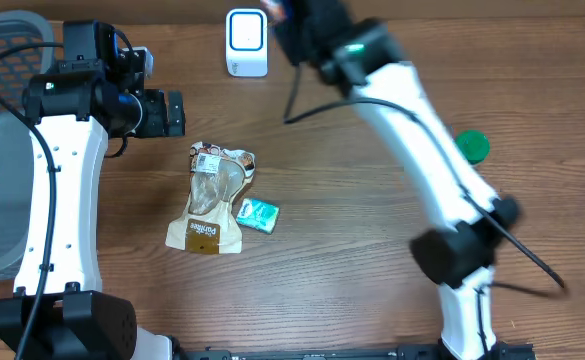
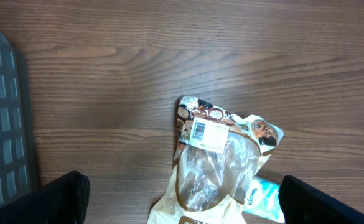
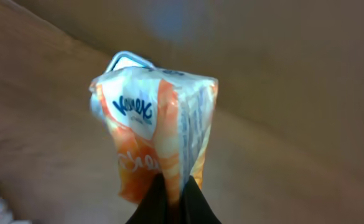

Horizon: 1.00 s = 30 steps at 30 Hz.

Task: Scan the item barcode
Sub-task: 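Carry the orange tissue pack right and set it beside the jar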

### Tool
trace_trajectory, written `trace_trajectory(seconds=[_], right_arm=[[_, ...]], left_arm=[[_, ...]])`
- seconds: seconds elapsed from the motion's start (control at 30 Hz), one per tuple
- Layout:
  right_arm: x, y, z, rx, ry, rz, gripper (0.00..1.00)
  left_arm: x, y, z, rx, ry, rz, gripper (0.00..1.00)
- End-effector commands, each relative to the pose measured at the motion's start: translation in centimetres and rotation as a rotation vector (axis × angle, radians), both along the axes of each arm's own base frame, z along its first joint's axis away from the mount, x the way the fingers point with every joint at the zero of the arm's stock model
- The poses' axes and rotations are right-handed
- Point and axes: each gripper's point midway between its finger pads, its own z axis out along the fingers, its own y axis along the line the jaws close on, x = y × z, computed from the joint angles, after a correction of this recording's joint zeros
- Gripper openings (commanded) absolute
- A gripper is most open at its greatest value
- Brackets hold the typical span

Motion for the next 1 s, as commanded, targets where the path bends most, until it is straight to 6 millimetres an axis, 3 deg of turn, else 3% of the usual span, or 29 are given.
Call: trace_trajectory(seconds=[0.0,0.2,0.43,0.7,0.87,0.9,0.97], right_arm=[[-2.5,-3.8,0.1,0.197,0.165,-0.175,0.04],[-6.4,-12.0,-5.8,0.117,0.495,-0.392,0.04],[-8.2,-18.1,-12.7,0.051,0.708,-0.547,0.04],[-8.9,-22.7,-19.0,0.054,0.798,-0.66,0.04],[-9.1,-23.6,-21.4,0.045,0.812,-0.659,0.04],[-9.1,-23.6,-21.7,0.04,0.813,-0.65,0.06],[-9.1,-23.6,-22.1,0.041,0.812,-0.651,0.19]], left_arm=[[0.4,0.0,0.4,0.003,-0.017,-0.018,0.99],[0.4,0.0,0.4,0.002,-0.017,-0.017,1.0],[0.4,0.0,0.4,0.003,-0.017,-0.018,1.0],[0.4,0.0,0.4,0.003,-0.017,-0.018,1.0],[0.4,0.0,0.4,0.003,-0.018,-0.018,1.0],[0.4,0.0,0.4,0.003,-0.018,-0.018,0.99],[0.4,0.0,0.4,0.003,-0.017,-0.018,1.0]])
